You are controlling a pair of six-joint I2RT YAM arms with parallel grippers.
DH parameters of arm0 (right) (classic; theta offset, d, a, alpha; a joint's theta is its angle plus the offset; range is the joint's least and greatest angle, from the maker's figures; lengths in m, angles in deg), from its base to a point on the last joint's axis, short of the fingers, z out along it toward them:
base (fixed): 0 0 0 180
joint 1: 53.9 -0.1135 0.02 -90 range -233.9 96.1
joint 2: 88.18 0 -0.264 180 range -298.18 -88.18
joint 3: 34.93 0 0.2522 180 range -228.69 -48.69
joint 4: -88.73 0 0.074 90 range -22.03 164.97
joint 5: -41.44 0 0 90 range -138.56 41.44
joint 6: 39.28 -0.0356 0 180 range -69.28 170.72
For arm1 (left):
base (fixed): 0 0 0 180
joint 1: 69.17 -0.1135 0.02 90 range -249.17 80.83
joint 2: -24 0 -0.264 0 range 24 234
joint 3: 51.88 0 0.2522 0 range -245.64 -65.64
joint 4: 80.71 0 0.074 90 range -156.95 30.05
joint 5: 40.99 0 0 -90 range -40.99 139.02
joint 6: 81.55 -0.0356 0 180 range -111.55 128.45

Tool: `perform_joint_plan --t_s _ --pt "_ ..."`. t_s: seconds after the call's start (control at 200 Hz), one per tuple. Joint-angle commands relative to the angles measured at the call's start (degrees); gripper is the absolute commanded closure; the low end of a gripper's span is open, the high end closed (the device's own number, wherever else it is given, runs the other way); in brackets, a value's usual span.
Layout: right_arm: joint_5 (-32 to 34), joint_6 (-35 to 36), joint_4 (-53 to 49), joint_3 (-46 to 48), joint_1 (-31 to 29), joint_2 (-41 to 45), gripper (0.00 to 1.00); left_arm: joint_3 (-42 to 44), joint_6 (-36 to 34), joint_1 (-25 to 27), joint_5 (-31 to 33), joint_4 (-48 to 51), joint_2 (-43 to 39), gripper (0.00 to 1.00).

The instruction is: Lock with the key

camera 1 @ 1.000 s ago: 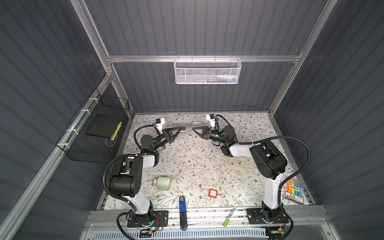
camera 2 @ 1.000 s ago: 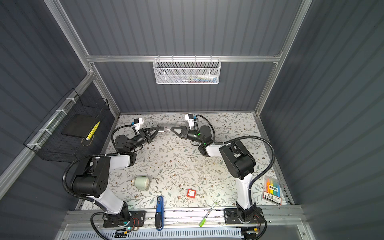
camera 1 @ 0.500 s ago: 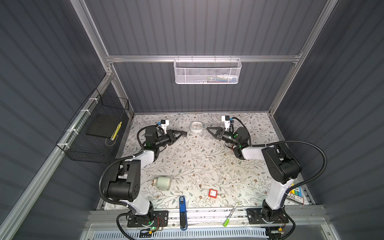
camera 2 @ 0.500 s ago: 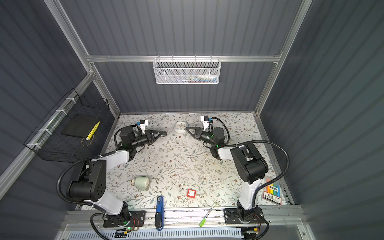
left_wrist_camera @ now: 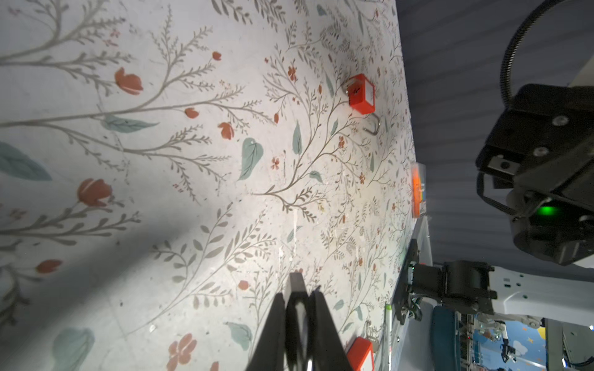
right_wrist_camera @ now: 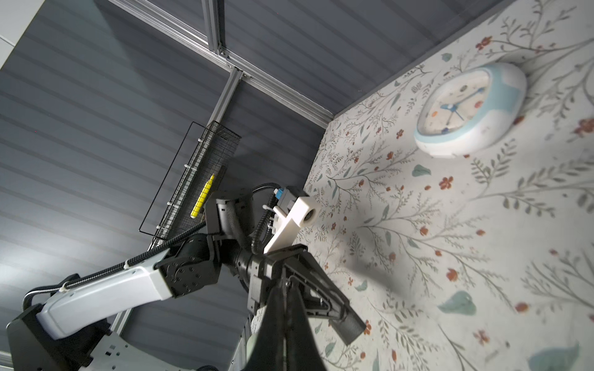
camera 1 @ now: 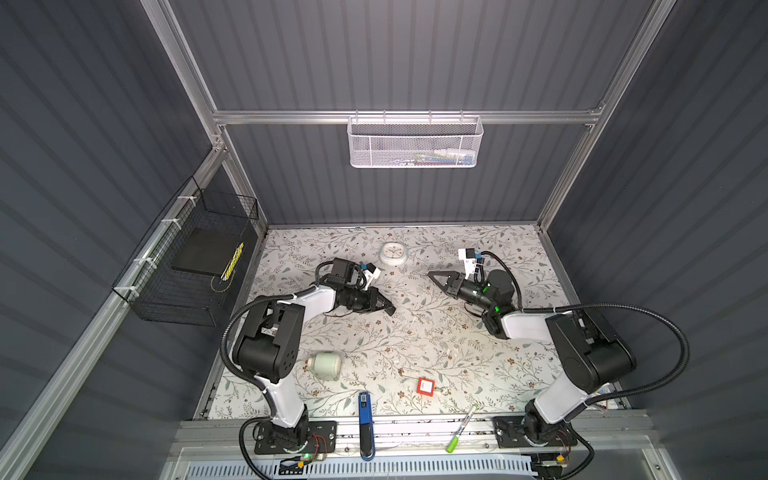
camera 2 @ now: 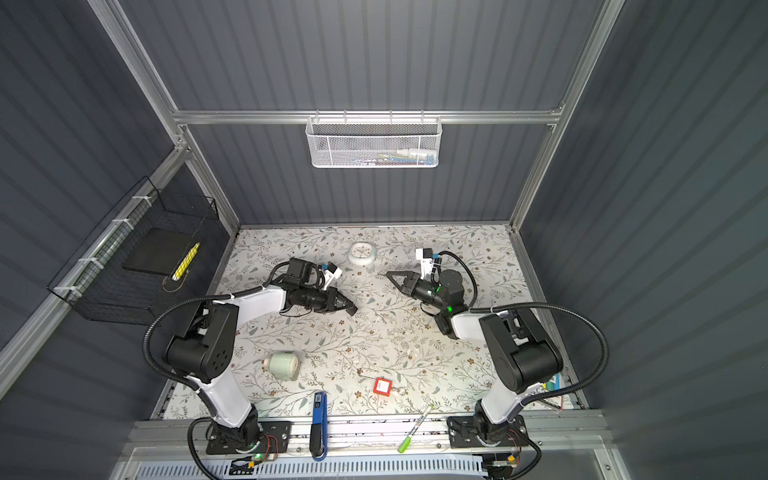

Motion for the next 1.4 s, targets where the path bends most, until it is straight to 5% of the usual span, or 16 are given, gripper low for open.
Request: perform_joint_plan --t_s 0.0,0.355,0.45,0.655,1.191,1.396 --pt "-0.3 2.8 -2.3 1.6 0.3 2.8 1.00 -2.5 -5.9 0.3 -1.6 3.5 2.0 1.00" --pt "-0.5 2.6 -2.4 3.1 0.3 4.1 1.00 -1.1 -7.1 0.3 0.2 2.4 5.4 1.00" --pt "-0.7 2.5 -2.4 3.3 0.3 4.3 1.00 -0.9 -6.7 0.2 2.3 2.4 5.1 0.78" --pt "-0.4 2.7 -2.3 4.2 0.3 5.1 1.00 -2.0 -6.8 0.3 4.9 3.8 5.4 0.57" --pt "-0.1 3.6 -3.3 5.5 0.3 6.6 1.00 -6.1 -5.1 0.4 5.3 5.7 8.1 0.54" --pt "-0.1 3.7 -3.5 5.4 0.3 6.3 1.00 -4.8 -4.6 0.4 11.3 6.4 5.2 0.50"
